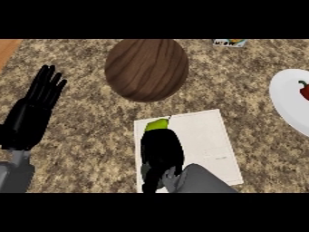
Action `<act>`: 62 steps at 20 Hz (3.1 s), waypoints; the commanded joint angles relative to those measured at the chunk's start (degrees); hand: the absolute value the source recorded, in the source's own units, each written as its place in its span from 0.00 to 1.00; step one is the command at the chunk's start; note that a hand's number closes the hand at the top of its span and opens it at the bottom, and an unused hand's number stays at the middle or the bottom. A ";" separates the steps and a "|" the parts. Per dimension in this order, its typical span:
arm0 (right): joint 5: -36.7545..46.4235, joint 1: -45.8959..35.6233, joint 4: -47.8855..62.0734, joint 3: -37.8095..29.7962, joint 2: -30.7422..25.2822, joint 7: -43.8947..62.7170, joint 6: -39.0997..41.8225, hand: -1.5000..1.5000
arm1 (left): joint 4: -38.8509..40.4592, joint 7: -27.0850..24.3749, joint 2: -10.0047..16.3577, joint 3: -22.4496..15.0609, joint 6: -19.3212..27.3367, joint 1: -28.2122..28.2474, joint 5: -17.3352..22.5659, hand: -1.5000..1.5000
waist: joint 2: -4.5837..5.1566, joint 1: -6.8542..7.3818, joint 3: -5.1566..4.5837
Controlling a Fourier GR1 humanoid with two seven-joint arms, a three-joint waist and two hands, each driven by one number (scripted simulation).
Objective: Pick the squash from the placemat and place it in the bowl
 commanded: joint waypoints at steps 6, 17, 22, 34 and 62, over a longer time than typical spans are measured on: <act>-2.08 -18.14 5.85 9.74 1.10 -13.77 -1.04 1.00 | 2.44 1.42 1.45 3.63 -0.73 -2.51 1.02 0.50 | -0.43 -2.95 0.11; 3.21 -30.73 -1.37 -1.22 1.11 3.68 -2.57 1.00 | -3.30 2.02 -0.65 2.47 1.21 3.64 -1.28 0.50 | -0.97 -4.55 0.13; 5.64 -36.18 5.80 -10.57 0.41 -0.56 -4.17 1.00 | -1.34 2.55 0.53 5.27 0.54 1.05 -1.00 0.50 | -0.61 -4.53 0.11; 5.02 -41.33 32.99 -23.65 1.04 -18.30 -21.13 1.00 | -0.51 1.89 -3.03 3.25 -0.36 0.63 -3.12 0.50 | -0.07 -3.25 0.09; -7.58 -49.01 67.59 -46.09 -0.11 -50.23 -24.48 0.00 | 1.51 1.76 -3.54 3.67 -2.79 -4.16 -3.70 0.50 | 2.49 1.08 0.18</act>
